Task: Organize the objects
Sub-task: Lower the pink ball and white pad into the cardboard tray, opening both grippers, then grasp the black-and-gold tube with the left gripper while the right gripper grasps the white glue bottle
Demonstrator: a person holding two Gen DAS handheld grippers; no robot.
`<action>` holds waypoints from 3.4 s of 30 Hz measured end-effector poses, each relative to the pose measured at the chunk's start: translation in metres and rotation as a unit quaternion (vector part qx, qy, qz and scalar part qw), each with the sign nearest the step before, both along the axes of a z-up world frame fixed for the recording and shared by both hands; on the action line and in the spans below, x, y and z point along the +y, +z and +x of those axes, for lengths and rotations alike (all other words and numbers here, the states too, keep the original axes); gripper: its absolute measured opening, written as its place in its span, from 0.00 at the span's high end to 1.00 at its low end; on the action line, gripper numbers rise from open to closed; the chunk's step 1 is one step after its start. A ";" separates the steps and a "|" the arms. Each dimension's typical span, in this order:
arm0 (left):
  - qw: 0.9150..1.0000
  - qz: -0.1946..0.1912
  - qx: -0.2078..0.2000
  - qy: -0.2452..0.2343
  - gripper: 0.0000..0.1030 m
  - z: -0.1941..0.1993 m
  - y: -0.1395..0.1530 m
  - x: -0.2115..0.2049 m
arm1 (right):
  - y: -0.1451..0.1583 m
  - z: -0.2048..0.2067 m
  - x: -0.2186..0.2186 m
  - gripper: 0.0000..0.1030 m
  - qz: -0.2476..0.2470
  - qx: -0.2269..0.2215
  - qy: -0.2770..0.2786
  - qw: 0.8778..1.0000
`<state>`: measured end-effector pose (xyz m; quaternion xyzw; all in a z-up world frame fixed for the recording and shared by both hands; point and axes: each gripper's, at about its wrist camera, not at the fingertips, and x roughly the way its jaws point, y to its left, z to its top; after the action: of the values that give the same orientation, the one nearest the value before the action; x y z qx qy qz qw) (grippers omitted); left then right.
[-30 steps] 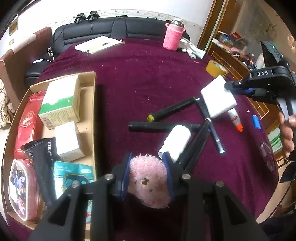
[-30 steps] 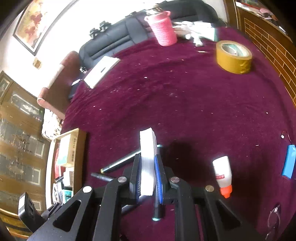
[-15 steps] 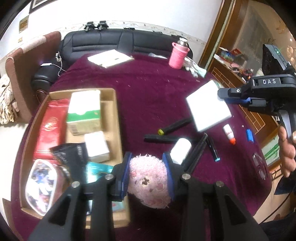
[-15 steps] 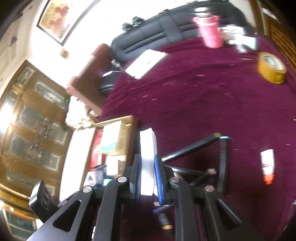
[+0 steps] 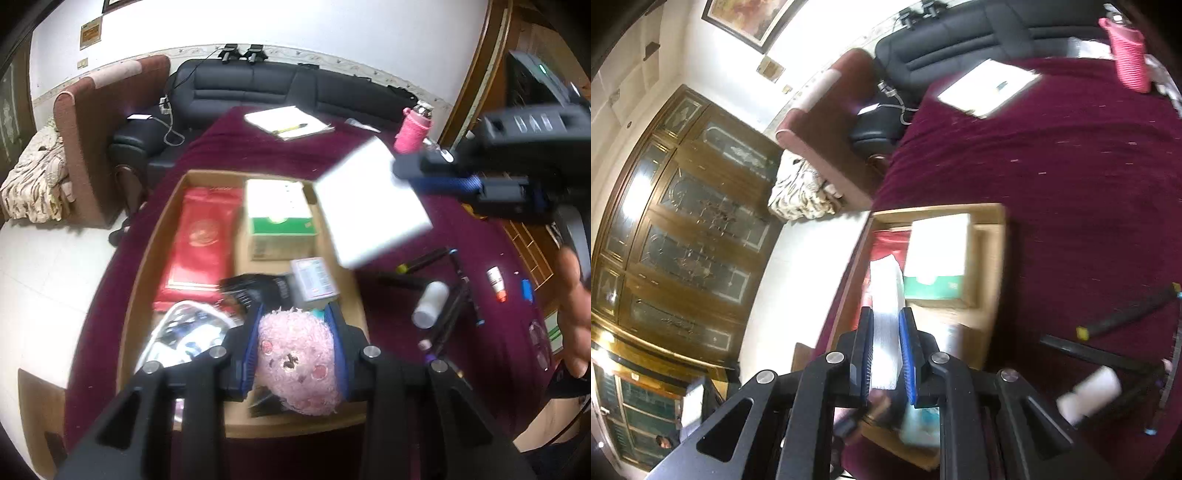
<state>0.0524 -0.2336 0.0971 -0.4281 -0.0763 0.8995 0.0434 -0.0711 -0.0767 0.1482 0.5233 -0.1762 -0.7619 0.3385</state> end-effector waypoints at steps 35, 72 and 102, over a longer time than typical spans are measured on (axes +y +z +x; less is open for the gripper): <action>0.999 0.010 -0.034 -0.034 0.42 -0.021 -0.035 -0.021 | -0.061 -0.060 -0.102 0.61 0.084 -0.025 0.049 0.995; 0.998 0.009 -0.006 -0.054 0.32 -0.016 -0.005 0.042 | -0.054 -0.004 0.073 0.43 0.032 -0.063 -0.065 0.995; 0.976 0.029 -0.124 -0.179 0.41 -0.003 -0.061 0.190 | -0.071 0.056 0.349 0.41 0.061 -0.075 -0.276 0.956</action>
<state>0.0497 -0.0434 0.0366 -0.5418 -0.0297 0.8144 0.2059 -0.0156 0.2720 0.0775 0.5293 -0.2921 -0.7936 0.0681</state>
